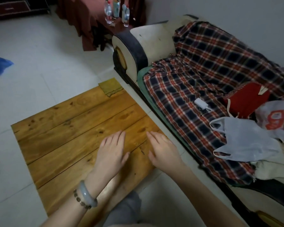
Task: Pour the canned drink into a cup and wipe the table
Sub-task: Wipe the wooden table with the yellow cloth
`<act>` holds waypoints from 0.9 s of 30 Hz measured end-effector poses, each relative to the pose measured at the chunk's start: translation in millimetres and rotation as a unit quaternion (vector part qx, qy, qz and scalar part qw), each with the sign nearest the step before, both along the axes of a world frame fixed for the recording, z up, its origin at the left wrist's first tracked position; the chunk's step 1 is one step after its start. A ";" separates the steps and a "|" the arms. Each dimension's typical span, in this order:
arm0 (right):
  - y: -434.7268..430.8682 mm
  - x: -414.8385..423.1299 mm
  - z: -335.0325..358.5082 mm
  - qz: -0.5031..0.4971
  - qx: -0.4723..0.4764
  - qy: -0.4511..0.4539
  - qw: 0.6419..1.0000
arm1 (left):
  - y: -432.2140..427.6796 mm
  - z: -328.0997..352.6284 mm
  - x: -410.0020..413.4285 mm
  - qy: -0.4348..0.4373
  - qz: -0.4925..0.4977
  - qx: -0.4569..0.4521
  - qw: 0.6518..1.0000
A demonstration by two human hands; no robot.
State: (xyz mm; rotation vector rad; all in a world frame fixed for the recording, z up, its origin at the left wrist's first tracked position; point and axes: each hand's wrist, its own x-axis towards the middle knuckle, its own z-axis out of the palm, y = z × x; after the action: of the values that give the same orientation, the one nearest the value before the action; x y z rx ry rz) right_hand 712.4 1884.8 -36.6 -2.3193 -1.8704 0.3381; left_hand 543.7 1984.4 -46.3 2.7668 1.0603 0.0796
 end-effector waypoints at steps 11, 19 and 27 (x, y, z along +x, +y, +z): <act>127.7 71.1 -18.0 0.097 -0.009 0.012 0.995 | 101.4 -8.8 55.8 0.031 0.043 0.062 0.997; 228.8 113.6 -67.3 0.179 -0.030 0.034 0.983 | 155.4 -50.8 73.7 0.086 0.121 0.056 0.987; 358.3 173.0 -165.9 0.229 -0.029 0.054 0.971 | 230.8 -133.8 101.9 0.109 0.182 0.031 0.977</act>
State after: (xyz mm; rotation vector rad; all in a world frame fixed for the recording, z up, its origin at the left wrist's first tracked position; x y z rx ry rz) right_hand 885.4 2243.1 -202.5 -1.8297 -2.3505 0.5616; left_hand 645.6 2215.2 -180.1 2.6441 1.6387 -0.1493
